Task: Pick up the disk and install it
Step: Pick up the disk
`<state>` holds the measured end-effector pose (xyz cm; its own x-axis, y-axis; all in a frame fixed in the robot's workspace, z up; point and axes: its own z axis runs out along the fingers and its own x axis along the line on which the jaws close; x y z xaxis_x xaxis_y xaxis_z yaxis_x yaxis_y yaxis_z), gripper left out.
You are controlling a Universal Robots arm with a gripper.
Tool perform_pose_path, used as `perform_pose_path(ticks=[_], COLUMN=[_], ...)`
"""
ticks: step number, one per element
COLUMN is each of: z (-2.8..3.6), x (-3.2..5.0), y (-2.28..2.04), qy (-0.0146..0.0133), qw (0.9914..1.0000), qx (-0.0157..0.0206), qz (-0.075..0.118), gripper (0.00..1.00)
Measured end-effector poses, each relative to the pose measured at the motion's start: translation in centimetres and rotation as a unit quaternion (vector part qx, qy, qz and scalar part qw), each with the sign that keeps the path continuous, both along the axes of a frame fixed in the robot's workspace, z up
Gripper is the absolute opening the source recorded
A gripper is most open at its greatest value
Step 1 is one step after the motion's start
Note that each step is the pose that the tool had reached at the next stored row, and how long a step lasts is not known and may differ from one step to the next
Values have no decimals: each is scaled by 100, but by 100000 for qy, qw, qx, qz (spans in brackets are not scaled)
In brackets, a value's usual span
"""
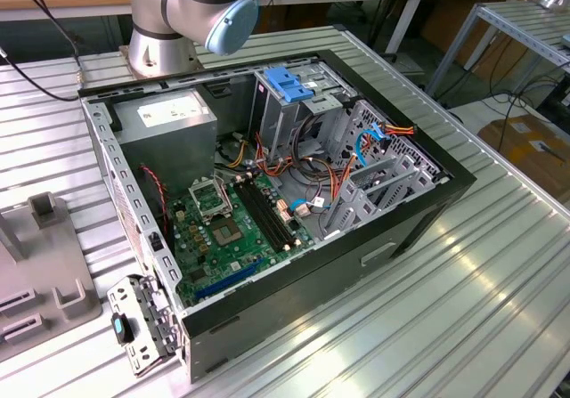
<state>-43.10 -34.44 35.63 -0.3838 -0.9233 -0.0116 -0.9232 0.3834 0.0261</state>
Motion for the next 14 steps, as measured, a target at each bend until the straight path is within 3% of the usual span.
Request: perform_pose_path(ticks=[10,14], z=[-1,-5], x=[5,23], y=[1,0], qy=[-4,-9], qw=[99999,99966], qx=[2,4], qz=[362,2618], gripper=[11,11])
